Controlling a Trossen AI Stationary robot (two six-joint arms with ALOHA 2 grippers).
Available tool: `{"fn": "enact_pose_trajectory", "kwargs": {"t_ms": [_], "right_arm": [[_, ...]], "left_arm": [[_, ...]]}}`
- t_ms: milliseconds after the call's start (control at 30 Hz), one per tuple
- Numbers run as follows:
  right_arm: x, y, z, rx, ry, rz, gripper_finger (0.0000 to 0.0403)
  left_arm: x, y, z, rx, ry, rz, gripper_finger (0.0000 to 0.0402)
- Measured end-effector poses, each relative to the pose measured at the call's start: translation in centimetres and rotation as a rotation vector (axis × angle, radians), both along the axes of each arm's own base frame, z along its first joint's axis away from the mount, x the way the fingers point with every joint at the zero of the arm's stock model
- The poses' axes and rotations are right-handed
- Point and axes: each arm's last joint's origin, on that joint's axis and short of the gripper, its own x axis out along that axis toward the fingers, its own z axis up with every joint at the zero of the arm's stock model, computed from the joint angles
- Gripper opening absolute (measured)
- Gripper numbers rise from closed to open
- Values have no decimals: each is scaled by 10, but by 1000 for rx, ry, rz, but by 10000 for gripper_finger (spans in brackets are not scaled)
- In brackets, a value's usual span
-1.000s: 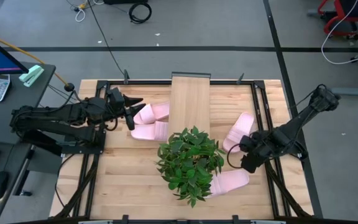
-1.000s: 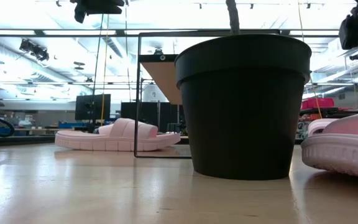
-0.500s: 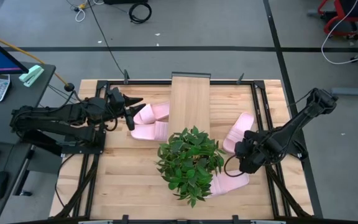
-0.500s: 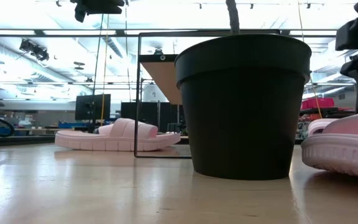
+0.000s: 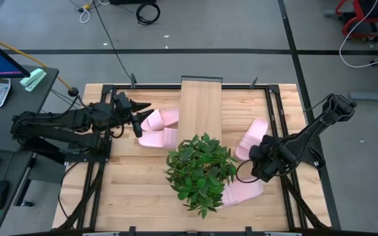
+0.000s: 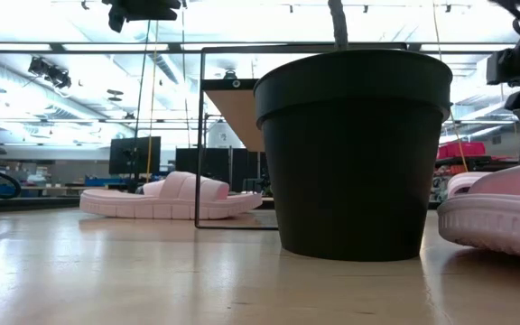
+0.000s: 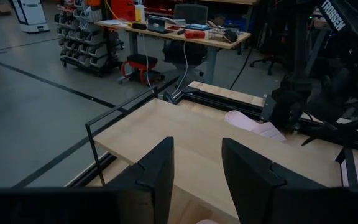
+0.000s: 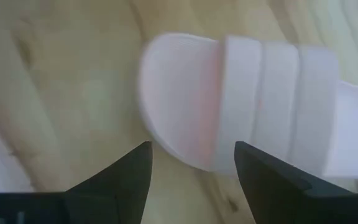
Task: Pick and place slides into the shelf
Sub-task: Put the pink slide on the shelf
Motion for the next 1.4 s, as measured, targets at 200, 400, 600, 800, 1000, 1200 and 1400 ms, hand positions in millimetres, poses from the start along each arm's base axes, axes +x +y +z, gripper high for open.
{"fn": "enact_pose_trajectory", "kwargs": {"t_ms": [200, 400, 600, 800, 1000, 1200, 1400], "right_arm": [[2, -4, 0, -30, -6, -28, 234], [5, -10, 1, -71, -35, -64, 233], [8, -15, 1, -109, -70, -92, 233], [8, -18, -11, -81, -76, -113, 233], [4, -21, -17, -100, -57, -112, 233], [3, -22, -22, -104, -58, -106, 233], [6, -20, -23, -124, -47, 6, 233]], "left_arm": [[0, 0, 0, 1, 0, 0, 134], [0, 0, 0, 1, 1, 1, 131], [0, 0, 0, 2, 2, 0, 137], [0, 0, 0, 2, 3, 0, 131], [0, 0, 0, 2, 2, 0, 134], [0, 0, 0, 2, 2, 0, 135], [0, 0, 0, 1, 5, 1, 127]]}}
